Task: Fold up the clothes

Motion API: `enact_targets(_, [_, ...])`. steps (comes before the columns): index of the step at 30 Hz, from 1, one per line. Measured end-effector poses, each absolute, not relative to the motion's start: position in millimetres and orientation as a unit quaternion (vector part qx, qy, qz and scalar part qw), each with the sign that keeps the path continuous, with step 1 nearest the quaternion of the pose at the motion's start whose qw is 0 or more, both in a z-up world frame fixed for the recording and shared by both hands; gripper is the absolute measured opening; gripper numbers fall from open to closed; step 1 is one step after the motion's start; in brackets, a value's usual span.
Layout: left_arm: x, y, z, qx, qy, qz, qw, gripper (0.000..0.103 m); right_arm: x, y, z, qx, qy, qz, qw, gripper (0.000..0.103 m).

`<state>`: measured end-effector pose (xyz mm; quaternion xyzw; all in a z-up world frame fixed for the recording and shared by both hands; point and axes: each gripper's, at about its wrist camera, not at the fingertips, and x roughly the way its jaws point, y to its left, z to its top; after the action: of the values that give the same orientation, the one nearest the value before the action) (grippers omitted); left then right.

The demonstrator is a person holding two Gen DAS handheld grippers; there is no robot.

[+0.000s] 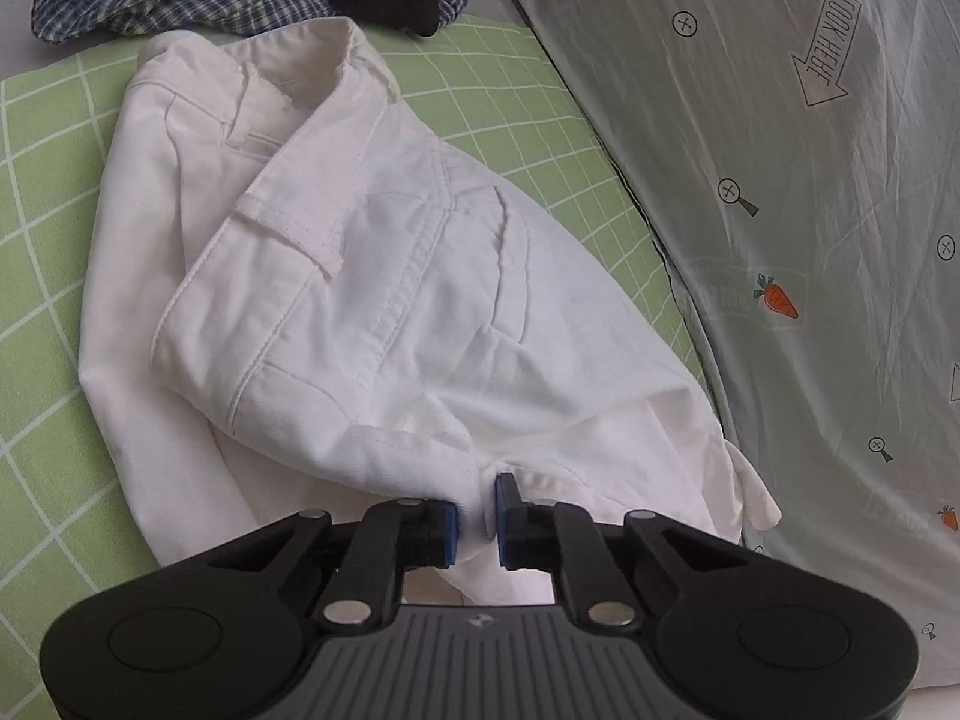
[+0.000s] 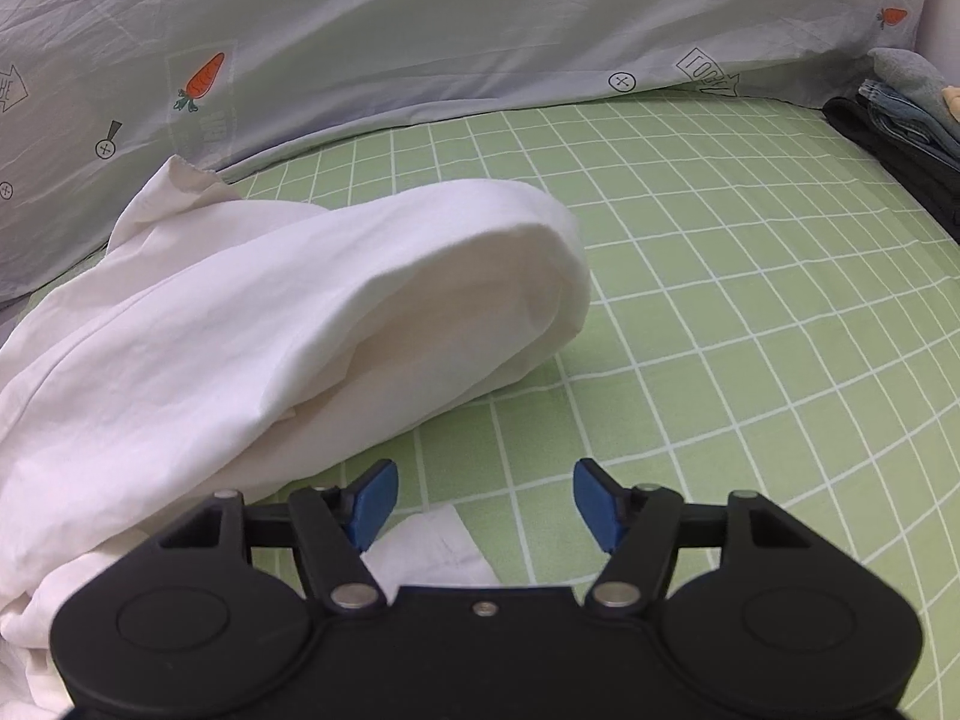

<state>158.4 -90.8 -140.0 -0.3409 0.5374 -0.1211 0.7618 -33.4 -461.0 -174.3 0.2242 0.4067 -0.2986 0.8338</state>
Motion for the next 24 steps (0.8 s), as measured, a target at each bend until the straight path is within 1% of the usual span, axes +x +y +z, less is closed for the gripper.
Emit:
enact_targets(5, [205.1,-110.0,-85.2,-0.324,0.462,-0.178,0.807,0.011,-22.8,-464.1,-172.4,0.224,0.408,-0.290,0.836,0.066])
enact_targets(8, [245.9,-136.4,-47.5,-0.266,0.379,-0.205,0.862,0.012,-11.5,-461.6,-169.7,0.210,0.407,-0.280,0.844,0.066])
enact_targets(10, [266.9,-159.4,-31.2,-0.205,0.330,-0.199,0.900,0.021,-3.5,-461.9,-169.2,0.207,0.406,-0.278,0.846,0.066])
enact_targets(11, [275.1,-172.9,-26.0,-0.164,0.317,-0.186,0.915,0.027,0.4,-462.2,-169.3,0.207,0.406,-0.278,0.845,0.066])
enact_targets(13, [287.5,-194.8,-19.3,-0.098,0.295,-0.167,0.936,0.043,6.9,-462.2,-170.8,0.213,0.410,-0.277,0.842,0.066])
enact_targets(14, [286.8,-196.9,-22.4,-0.092,0.298,-0.168,0.935,0.061,8.5,-461.5,-172.7,0.219,0.412,-0.276,0.840,0.066])
enact_targets(15, [286.1,-199.0,-25.5,-0.086,0.301,-0.170,0.934,0.071,10.2,-460.7,-174.5,0.226,0.415,-0.274,0.838,0.066])
enact_targets(20, [263.9,-168.2,-67.9,-0.095,0.378,-0.153,0.908,0.071,14.7,-454.9,-187.7,0.279,0.431,-0.272,0.814,0.067])
enact_targets(24, [238.6,-137.5,-99.4,-0.076,0.434,-0.111,0.891,0.071,18.9,-449.2,-195.0,0.322,0.427,-0.254,0.806,0.068])
